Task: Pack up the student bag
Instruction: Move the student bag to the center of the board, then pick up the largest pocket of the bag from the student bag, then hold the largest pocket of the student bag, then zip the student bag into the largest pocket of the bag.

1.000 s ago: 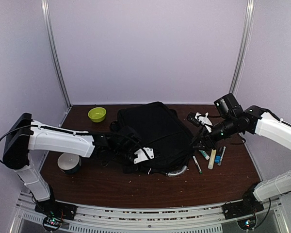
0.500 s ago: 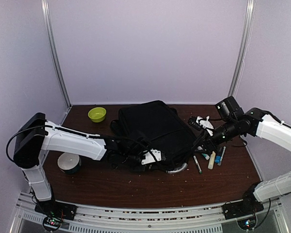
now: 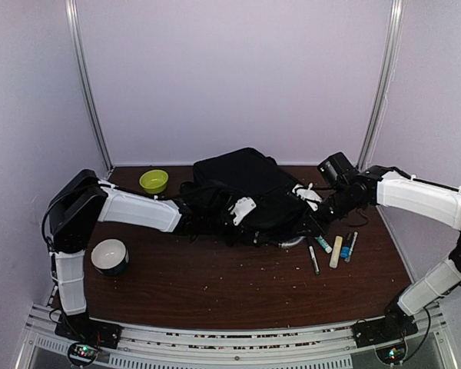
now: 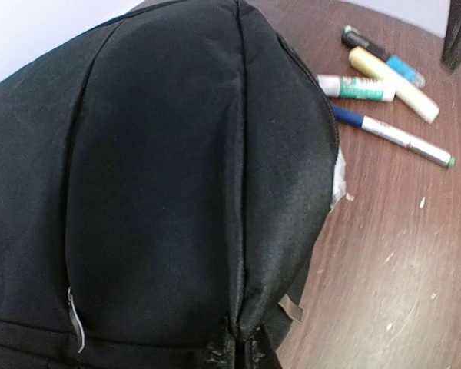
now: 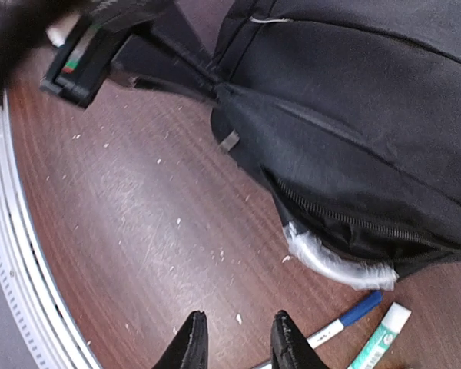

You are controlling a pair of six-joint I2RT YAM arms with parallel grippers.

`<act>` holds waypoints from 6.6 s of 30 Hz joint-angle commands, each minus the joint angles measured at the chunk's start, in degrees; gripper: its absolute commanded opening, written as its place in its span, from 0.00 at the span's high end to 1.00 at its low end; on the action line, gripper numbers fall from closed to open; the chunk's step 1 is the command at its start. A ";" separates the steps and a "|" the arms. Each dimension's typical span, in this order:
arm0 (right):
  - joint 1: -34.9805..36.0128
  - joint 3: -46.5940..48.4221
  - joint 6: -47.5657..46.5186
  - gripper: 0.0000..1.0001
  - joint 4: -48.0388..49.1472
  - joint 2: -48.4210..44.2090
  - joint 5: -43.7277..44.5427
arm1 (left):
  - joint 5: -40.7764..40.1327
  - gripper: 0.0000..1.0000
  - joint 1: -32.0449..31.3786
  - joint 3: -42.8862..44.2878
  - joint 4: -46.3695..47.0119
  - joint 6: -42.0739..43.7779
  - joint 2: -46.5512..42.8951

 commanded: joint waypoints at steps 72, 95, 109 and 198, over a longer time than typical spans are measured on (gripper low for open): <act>5.58 -3.77 11.26 1.00 10.11 10.63 14.34 | 8.51 1.00 1.80 -3.52 3.98 -13.26 -1.65; -0.99 -5.53 7.39 1.00 10.46 10.23 -5.02 | -4.64 0.47 -4.28 -18.52 16.83 7.11 -12.49; -1.25 -6.89 8.67 0.89 11.47 7.66 0.50 | -13.94 0.12 -9.71 -10.10 21.35 19.12 -4.28; 2.60 -6.25 -1.65 1.00 11.09 3.40 -3.13 | -15.68 0.42 -12.31 1.52 13.35 25.97 2.25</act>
